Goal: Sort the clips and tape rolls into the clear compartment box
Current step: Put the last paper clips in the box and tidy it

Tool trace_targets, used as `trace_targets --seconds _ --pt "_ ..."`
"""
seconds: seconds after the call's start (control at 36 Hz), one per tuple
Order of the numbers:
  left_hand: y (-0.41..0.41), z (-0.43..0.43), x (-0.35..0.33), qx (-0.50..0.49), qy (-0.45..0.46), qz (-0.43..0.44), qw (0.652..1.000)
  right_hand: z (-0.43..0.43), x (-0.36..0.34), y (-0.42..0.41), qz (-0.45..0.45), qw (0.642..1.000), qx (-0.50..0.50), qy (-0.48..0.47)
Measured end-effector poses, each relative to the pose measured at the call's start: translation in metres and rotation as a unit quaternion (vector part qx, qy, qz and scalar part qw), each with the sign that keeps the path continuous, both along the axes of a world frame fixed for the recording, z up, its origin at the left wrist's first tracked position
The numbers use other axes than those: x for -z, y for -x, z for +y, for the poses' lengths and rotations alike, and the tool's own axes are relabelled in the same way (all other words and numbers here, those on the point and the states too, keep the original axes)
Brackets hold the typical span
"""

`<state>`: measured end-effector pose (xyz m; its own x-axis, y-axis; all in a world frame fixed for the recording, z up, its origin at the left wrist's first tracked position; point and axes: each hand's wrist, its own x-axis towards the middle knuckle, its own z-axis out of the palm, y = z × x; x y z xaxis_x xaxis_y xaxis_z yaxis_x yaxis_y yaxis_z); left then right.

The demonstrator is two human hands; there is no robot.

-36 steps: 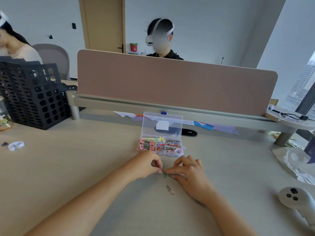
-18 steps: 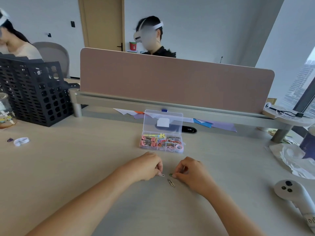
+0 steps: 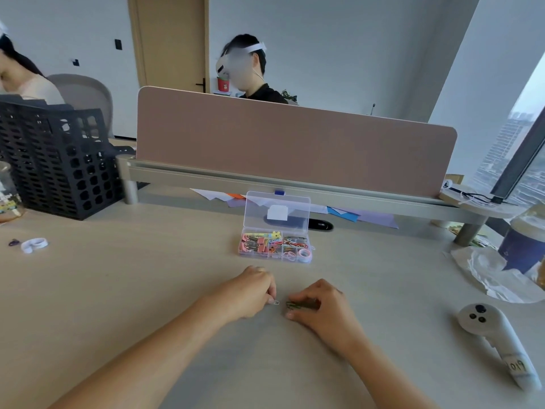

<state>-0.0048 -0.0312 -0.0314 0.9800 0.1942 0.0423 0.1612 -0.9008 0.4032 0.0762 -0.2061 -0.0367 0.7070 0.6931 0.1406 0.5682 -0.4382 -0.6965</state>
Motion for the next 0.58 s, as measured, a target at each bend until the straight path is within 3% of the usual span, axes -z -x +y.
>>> trace_targets --seconds 0.22,0.33,0.58 --pt "0.000 0.005 0.005 0.022 -0.014 0.016 1.000 0.005 -0.009 0.002 0.018 0.999 -0.005 -0.030" --pt "0.000 0.007 0.007 0.023 -0.025 0.020 0.999 0.013 -0.008 -0.004 -0.006 1.000 -0.008 0.018" --pt "-0.007 0.006 0.002 0.057 -0.150 0.084 0.984 0.027 -0.015 -0.010 -0.095 0.981 -0.066 0.157"
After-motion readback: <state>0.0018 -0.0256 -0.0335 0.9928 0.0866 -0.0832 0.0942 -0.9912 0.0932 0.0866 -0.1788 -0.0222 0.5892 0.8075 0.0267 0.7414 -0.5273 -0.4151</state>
